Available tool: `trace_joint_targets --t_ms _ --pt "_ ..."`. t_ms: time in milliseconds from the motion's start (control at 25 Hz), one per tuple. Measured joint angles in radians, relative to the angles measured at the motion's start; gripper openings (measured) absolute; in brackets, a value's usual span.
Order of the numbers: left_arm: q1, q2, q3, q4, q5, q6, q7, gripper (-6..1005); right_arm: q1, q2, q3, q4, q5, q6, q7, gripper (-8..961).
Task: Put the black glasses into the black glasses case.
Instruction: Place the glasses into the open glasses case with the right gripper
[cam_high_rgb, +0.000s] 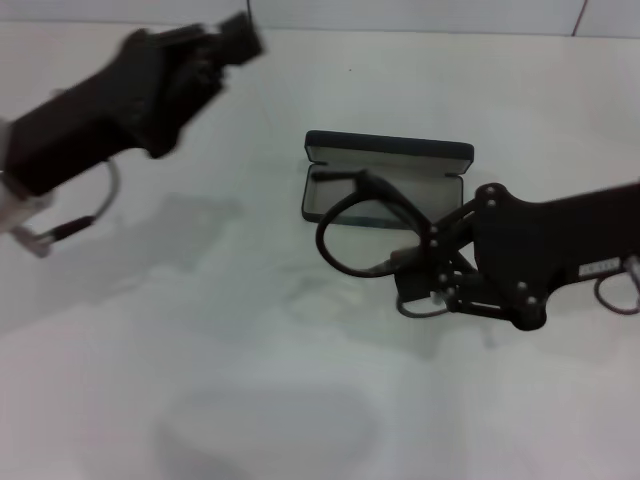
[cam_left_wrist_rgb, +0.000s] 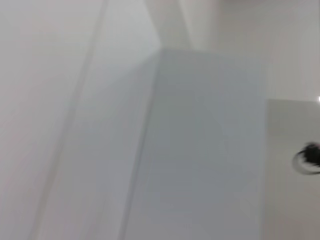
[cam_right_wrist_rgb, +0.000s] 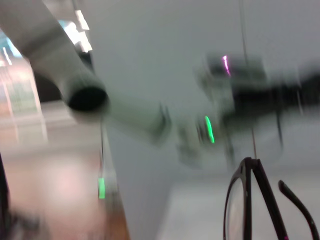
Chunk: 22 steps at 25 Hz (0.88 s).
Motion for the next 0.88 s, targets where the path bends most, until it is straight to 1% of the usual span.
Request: trace_joint_targets --t_ms 120,200,280,320,440,560,640,680,760,880 --pt "0.037 0.011 -0.042 0.006 0.000 0.004 0.000 50 0.015 0.002 -0.012 -0.231 -0.225 0.031 0.260 130" --pt "0.055 0.012 -0.055 0.012 -0.002 0.004 0.000 50 0.053 0.000 -0.038 -0.351 -0.375 0.031 0.442 130" --pt "0.067 0.013 -0.058 0.013 -0.002 0.004 0.005 49 0.110 -0.002 -0.054 -0.397 -0.473 0.018 0.564 130" --pt "0.071 0.013 -0.059 0.013 -0.002 0.004 0.009 49 0.158 -0.002 -0.061 -0.404 -0.537 0.004 0.626 130" --pt "0.076 0.009 -0.059 0.009 0.000 0.001 0.029 49 0.275 0.004 -0.070 -0.363 -0.656 -0.045 0.713 131" --pt "0.078 0.007 -0.059 0.005 0.007 -0.001 0.045 50 0.362 0.006 -0.087 -0.294 -0.718 -0.055 0.737 131" --pt "0.087 0.006 -0.060 0.006 0.011 -0.001 0.050 50 0.398 0.007 -0.096 -0.256 -0.749 -0.037 0.738 131" --pt "0.099 0.006 -0.060 0.008 0.012 0.000 0.051 50 0.422 0.009 -0.107 -0.227 -0.766 -0.005 0.736 131" --pt "0.126 0.007 -0.060 0.009 0.012 0.004 0.059 49 0.442 0.009 -0.125 -0.200 -0.775 0.045 0.735 131" --pt "0.168 0.007 -0.060 0.012 0.012 0.010 0.078 49 0.450 0.010 -0.162 -0.178 -0.776 0.134 0.733 131"
